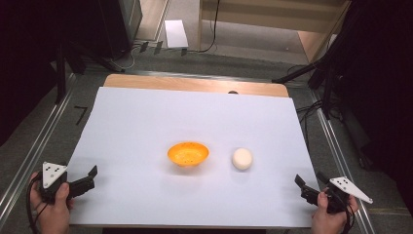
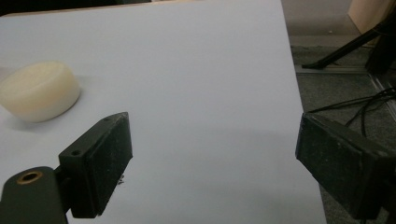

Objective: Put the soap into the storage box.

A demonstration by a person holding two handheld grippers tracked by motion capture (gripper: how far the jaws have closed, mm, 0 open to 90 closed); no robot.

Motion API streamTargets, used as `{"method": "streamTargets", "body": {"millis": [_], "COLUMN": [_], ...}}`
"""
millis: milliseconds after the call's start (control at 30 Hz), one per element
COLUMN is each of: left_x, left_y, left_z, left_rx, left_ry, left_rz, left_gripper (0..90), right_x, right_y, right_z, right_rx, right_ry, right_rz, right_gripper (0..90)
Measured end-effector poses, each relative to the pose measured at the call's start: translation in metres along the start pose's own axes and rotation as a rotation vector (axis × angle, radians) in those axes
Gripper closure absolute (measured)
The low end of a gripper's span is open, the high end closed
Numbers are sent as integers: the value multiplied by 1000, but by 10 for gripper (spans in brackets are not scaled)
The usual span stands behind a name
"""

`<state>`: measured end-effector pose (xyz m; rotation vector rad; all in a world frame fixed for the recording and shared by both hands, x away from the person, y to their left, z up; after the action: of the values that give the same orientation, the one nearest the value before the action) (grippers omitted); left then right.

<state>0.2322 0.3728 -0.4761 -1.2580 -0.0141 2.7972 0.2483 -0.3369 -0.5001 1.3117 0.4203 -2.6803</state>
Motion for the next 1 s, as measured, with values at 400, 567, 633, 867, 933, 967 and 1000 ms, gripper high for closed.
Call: {"method": "streamTargets", "body": {"millis": [400,567,633,867,933,967,1000], "left_x": [0,0,0,0,0,0,0], "left_y": [1,1,1,2,2,2,2], "left_z": [0,0,0,0,-1,0,0], "left_rx": [-5,-8,-9,-8,-8,-10,-11], "left_ry": [3,0,0,-1,-1,-1,-1], "left_rz": [-2,-10,-11,-13,-13,-14,-13], "left_gripper": [53,54,55,56,56,56,56], "right_x": [-5,-13,-15,-23,-24,-26,-27], "right_y": [-4,-4,-6,-15,-16,-18,-18], "right_z": [-7,-8,-9,-16,-18,-20,-21], "right_rx": [5,-12,-10,-10,-17,-27,-29], "right_ry": [-186,-264,-291,-357,-363,-384,-389], "right_rz": [90,123,134,210,211,216,222], "right_gripper": [0,0,0,0,0,0,0]}}
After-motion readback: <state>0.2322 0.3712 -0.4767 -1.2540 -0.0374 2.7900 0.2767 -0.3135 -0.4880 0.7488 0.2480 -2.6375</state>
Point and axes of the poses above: each handheld gripper's, and its own axes: z roughly backward along the jaws, x roughly out of its underside, y roughly to its right, the point moved 3 cm from there along -z, roughly forward along the jaws, and after that the axes turned 11 degrees about -y, right-handed, at the moved point
